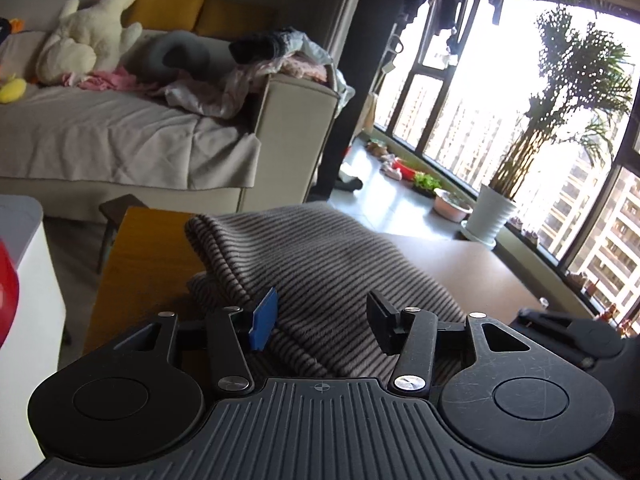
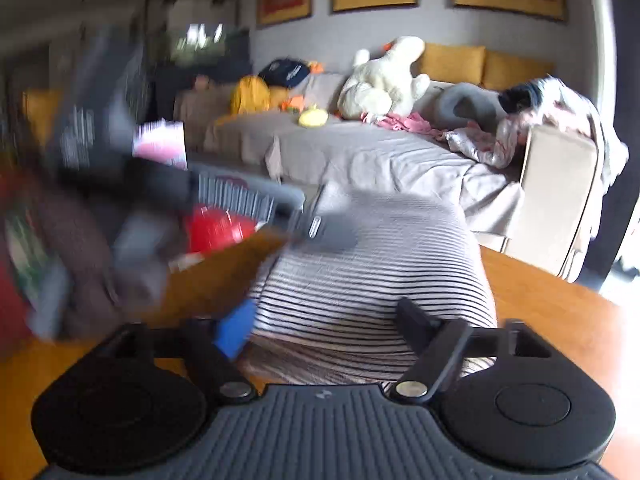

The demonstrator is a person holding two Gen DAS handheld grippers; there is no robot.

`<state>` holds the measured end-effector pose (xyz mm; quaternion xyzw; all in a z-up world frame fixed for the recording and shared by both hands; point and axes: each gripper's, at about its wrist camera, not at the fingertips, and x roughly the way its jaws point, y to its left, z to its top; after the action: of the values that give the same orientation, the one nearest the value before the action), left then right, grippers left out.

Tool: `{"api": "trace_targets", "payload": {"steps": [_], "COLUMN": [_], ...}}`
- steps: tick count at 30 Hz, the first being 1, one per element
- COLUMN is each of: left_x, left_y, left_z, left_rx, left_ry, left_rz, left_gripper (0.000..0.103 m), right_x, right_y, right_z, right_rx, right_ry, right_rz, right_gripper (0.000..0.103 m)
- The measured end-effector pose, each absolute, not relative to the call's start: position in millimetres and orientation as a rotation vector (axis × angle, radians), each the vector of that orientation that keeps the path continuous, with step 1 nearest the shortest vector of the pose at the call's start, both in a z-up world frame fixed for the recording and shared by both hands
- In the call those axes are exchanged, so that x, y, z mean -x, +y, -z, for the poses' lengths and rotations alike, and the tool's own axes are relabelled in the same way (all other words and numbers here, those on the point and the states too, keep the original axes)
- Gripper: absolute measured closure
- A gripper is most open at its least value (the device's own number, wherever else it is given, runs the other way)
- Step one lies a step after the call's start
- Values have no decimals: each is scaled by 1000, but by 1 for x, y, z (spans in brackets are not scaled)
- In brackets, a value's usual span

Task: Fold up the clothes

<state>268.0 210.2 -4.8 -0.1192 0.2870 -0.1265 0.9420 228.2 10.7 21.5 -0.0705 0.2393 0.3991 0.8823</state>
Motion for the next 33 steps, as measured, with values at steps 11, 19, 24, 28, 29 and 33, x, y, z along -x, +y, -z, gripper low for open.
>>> {"api": "trace_targets", "payload": {"steps": [11, 19, 24, 28, 29, 33], "left_x": [-282, -292, -293, -291, -289, -268], "left_y": [226, 233, 238, 232, 231, 217], "left_z": [17, 32, 42, 38, 38, 22], "left_rx": [321, 403, 485, 452, 448, 363], "left_ry": [598, 654, 650, 639, 636, 589], "left_rz": [269, 276, 283, 258, 251, 171], "left_gripper": [47, 32, 30, 28, 27, 28], "right_x": [-293, -289, -261, -260, -261, -264], "right_y": [-45, -14, -12, 8, 14, 17], "right_z": [3, -4, -16, 0, 8, 12], "right_rx": [-261, 96, 109, 167, 194, 209], "right_ry": [650, 603, 469, 503, 522, 559], "right_rz": [-722, -595, -615, -648, -639, -607], "right_gripper": [50, 31, 24, 18, 15, 4]}}
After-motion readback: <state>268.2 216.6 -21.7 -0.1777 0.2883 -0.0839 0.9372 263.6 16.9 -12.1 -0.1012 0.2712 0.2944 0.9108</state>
